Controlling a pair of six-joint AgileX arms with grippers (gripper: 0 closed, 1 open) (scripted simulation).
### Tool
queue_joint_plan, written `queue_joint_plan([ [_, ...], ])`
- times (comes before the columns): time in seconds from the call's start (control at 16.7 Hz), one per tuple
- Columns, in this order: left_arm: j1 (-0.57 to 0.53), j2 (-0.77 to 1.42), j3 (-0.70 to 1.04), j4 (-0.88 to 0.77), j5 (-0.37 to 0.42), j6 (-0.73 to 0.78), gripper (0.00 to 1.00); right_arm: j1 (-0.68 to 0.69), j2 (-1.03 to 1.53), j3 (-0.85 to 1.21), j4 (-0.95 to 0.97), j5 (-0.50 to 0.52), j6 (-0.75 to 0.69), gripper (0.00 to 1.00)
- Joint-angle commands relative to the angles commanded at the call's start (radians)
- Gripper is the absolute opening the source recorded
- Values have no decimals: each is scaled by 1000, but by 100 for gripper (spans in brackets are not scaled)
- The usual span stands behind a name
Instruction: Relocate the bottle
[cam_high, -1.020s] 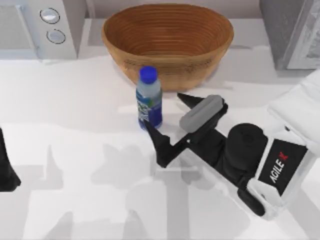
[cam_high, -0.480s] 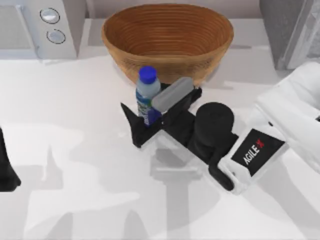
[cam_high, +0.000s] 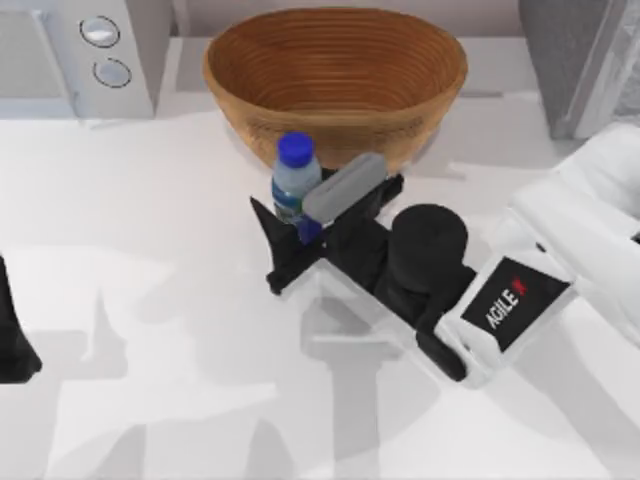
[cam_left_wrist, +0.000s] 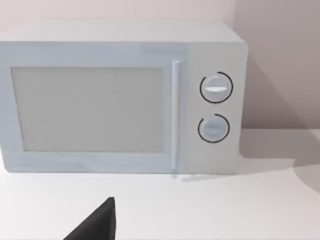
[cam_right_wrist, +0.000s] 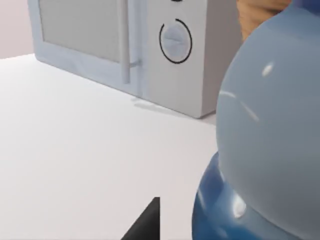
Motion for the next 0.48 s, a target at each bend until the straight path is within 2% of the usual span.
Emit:
queue_joint_plan([
  [0.42, 0, 0, 0, 0, 0, 0, 100, 0, 0, 0, 0, 0, 0, 2],
  [0.48, 0, 0, 0, 0, 0, 0, 100, 0, 0, 0, 0, 0, 0, 0],
])
